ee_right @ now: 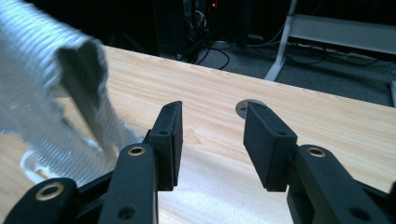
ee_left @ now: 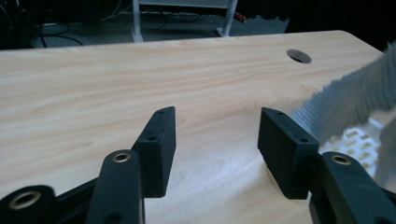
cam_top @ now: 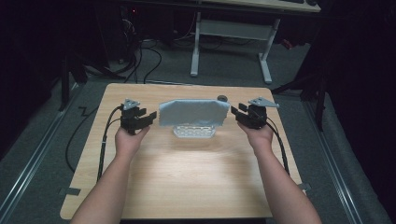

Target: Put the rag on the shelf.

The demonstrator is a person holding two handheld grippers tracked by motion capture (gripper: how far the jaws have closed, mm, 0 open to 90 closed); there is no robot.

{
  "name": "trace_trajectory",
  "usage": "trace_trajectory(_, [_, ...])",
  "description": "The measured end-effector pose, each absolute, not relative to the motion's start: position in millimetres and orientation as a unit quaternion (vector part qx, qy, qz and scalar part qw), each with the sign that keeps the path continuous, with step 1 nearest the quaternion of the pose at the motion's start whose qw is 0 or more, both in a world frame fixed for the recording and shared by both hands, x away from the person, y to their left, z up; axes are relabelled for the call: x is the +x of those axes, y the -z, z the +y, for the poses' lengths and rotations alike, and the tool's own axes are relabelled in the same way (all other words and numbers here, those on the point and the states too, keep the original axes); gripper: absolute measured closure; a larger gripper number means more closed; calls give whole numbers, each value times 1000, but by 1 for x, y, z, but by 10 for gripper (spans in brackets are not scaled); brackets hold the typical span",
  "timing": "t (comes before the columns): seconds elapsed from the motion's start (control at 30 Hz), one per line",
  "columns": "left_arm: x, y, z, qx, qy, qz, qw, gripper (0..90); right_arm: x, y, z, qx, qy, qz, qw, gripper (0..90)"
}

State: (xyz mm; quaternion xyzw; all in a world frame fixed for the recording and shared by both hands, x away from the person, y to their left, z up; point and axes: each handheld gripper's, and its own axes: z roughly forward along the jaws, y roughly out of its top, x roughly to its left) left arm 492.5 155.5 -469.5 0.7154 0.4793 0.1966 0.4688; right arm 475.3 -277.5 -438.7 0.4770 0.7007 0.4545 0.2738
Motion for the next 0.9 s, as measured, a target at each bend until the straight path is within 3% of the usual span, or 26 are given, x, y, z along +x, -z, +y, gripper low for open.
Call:
trace_trajectory(0.33, [441, 481, 165, 727, -206, 456, 471, 461, 430, 440, -284, 449, -456, 709, 298, 530])
trace_trajectory(0.57, [396, 489, 166, 746, -203, 432, 464, 436, 387, 445, -283, 426, -430, 730, 317, 560])
trace_trajectory(0.77, [361, 502, 156, 764, -162, 433, 450, 420, 352, 463, -281, 439, -411, 732, 321, 562])
trace_trajectory(0.9, [330, 518, 149, 761, -124, 447, 454, 411, 332, 485, -280, 456, -398, 738, 300, 526])
